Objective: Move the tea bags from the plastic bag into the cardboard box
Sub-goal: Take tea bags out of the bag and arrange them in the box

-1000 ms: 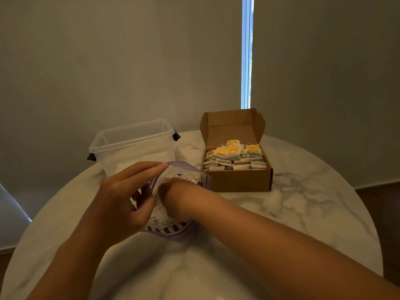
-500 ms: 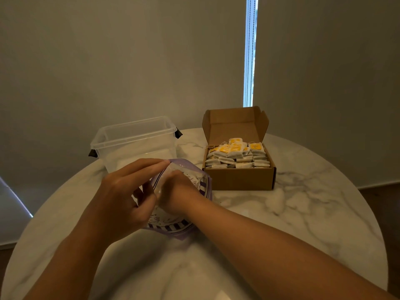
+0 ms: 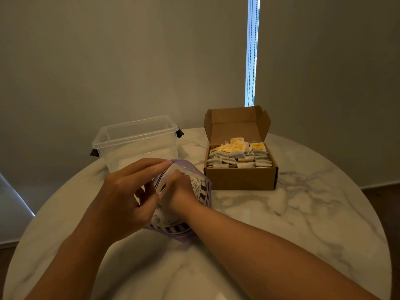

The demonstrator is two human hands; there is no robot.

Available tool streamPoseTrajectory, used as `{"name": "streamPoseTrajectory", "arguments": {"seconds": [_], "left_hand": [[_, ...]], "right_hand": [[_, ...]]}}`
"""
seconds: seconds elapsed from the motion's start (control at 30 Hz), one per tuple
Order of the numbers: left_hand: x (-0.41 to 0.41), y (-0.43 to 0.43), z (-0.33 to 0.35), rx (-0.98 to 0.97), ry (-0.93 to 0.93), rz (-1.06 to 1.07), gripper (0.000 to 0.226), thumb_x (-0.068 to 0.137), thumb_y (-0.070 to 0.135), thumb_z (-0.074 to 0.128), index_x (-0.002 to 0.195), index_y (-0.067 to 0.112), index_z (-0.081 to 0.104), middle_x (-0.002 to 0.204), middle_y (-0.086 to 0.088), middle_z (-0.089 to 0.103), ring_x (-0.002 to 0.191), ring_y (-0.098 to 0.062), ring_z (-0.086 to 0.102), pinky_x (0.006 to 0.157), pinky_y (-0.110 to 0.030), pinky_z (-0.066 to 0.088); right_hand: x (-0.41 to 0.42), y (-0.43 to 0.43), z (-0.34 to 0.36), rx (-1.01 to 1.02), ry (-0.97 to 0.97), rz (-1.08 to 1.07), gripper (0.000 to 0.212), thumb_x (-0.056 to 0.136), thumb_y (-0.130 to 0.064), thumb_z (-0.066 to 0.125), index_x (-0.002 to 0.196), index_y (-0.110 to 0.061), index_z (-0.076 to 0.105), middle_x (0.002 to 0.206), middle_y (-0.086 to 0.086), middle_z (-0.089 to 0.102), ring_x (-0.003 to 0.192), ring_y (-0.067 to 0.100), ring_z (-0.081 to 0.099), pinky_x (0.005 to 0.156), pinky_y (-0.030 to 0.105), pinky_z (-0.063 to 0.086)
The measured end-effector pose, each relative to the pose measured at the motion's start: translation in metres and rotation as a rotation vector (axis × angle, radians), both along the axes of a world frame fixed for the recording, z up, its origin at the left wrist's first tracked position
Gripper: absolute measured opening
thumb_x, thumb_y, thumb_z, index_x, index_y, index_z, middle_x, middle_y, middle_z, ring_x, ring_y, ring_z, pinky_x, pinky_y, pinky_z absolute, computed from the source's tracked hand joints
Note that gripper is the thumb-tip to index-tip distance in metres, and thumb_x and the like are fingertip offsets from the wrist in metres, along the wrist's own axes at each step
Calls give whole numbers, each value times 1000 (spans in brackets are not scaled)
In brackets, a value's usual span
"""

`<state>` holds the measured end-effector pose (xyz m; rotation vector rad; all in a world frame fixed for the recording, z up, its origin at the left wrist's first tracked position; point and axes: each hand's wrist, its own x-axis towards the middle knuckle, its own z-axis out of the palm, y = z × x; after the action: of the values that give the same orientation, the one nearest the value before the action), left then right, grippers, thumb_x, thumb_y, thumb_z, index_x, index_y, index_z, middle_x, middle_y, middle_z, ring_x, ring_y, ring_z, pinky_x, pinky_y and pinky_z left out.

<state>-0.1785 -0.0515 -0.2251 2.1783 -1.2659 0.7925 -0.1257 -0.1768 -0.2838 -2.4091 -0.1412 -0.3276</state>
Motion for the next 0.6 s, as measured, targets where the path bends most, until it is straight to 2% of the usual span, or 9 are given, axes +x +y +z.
{"name": "streamPoseTrajectory", "arguments": {"seconds": [0.1,0.3,0.37,0.5,0.6], "left_hand": [[1,0,0,-3,-1,0,45,82,19,51,126,16,59,121,7,61,96,10,54,62,-4,46],[-1,1,1,-11,2,-12,45,82,19,52,127,19,58,122,8,61,97,7,57,61,-6,48],[-1,0,2,-10,-5,-7,45,82,19,50,127,17,59,122,7,61,97,9,55,62,-5,46],[-2,0,2,-13,-8,3,45,82,18,49,125,12,63,122,4,63,96,10,55,62,-5,46],[-2,0,1,-8,-13,10,45,80,7,56,124,10,63,121,3,63,97,10,55,62,-5,45]], "right_hand": [[0,-2,-1,0,28,-49,25,87,-20,66,109,-9,60,111,13,62,103,29,59,74,27,39],[0,0,0,-66,85,-43,41,88,-25,64,123,-9,52,121,15,56,111,30,56,77,27,34],[-4,1,2,-35,73,-23,35,87,-27,65,116,-8,55,112,14,59,106,30,58,75,27,38],[-20,-3,8,104,79,-2,14,83,-23,66,89,-13,61,86,9,60,91,29,63,67,30,44],[-36,-9,17,163,85,6,6,84,-14,65,85,-9,68,90,10,67,91,26,64,76,34,54]]}}
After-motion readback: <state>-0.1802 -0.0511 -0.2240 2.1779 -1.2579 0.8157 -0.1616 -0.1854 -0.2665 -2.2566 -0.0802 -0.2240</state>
